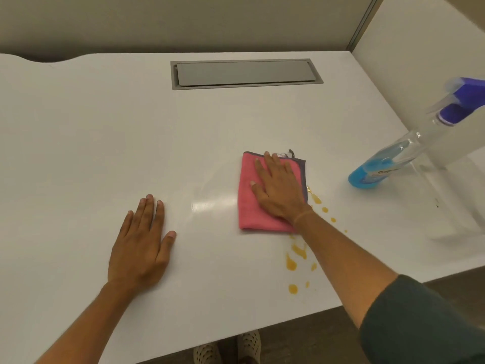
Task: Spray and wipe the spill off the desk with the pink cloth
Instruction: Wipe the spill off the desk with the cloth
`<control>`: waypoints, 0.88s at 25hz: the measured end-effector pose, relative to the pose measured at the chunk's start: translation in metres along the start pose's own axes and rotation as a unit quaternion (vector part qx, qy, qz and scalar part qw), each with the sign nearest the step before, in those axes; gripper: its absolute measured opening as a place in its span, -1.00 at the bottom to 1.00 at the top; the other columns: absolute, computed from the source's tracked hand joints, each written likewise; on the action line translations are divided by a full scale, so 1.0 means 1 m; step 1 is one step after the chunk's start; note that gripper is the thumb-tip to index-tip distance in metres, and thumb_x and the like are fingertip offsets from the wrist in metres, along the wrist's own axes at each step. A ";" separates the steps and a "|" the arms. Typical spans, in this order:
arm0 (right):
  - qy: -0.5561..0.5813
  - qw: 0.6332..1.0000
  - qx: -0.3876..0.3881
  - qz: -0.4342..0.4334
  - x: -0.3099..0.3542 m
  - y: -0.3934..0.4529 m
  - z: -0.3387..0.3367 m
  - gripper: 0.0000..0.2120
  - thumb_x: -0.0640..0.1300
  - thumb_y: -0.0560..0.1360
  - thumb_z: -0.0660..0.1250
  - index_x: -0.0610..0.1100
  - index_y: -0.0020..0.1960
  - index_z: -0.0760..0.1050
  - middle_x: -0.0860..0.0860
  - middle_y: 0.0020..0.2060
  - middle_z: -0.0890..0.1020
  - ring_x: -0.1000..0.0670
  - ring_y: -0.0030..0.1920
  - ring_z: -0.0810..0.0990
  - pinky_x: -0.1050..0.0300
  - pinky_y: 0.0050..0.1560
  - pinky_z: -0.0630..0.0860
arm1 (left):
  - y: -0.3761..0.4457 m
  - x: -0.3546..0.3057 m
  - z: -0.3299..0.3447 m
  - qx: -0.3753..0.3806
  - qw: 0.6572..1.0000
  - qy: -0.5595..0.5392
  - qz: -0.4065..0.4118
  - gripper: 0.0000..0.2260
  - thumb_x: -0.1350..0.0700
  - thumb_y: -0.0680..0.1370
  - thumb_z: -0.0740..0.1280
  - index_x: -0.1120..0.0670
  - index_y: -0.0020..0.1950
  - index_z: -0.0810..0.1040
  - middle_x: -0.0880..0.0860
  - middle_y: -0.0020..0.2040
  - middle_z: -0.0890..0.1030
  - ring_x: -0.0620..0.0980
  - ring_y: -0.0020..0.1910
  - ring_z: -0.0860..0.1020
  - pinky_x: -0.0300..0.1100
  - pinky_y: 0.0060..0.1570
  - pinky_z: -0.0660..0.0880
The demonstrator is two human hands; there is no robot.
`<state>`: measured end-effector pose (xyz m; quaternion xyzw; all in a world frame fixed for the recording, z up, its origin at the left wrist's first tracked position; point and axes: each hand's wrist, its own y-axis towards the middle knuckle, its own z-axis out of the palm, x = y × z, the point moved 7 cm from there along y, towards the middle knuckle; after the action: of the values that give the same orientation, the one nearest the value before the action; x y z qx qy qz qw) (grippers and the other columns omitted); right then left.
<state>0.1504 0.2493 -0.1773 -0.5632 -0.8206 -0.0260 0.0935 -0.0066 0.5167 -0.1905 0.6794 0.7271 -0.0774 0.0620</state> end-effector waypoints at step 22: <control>0.043 0.933 -0.056 0.352 -0.049 -0.116 0.003 -0.23 0.26 0.59 -0.09 -0.27 0.58 -0.09 -0.28 0.57 -0.03 -0.24 0.58 -0.08 -0.19 0.55 -0.13 | -0.002 0.000 0.001 0.018 1.000 0.006 -0.008 -0.33 -0.21 0.56 -0.17 0.14 0.58 -0.09 0.08 0.60 -0.09 -0.07 0.57 -0.16 -0.09 0.53 -0.17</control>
<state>0.0593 0.1626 -0.1820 -0.8187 -0.5621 -0.0615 0.1000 -0.0085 0.5161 -0.1919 0.6752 0.7311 -0.0870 0.0448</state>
